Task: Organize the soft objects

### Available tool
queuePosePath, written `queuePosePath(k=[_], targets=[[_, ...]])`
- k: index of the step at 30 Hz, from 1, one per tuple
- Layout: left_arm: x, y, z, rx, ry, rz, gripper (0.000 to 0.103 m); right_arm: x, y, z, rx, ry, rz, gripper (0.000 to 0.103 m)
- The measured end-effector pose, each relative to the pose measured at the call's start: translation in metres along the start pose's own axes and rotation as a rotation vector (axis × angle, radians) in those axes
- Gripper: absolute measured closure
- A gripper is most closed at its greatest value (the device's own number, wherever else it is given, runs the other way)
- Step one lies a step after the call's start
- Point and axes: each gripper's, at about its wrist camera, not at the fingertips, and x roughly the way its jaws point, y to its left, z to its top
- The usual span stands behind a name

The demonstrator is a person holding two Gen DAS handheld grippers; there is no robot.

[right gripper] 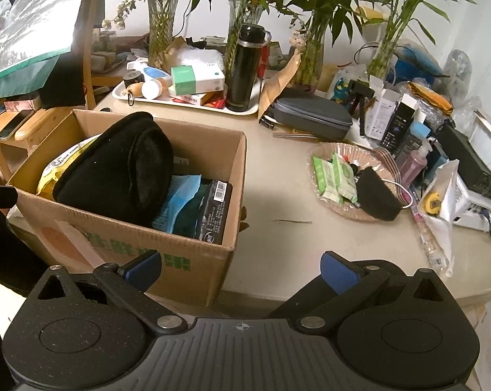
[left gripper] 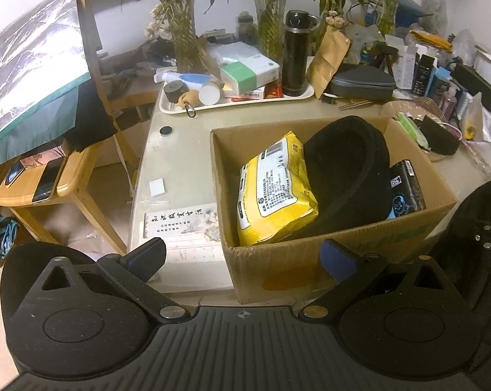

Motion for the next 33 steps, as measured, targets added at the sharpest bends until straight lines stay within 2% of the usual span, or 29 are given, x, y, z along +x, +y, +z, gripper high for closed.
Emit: queuePosePath(k=[33], targets=[[-0.0008,-0.0068,0.0002,0.016,-0.004,-0.019,0.0,0.001,0.0038,0.0015,-0.021,-0.001,-0.001,0.0]])
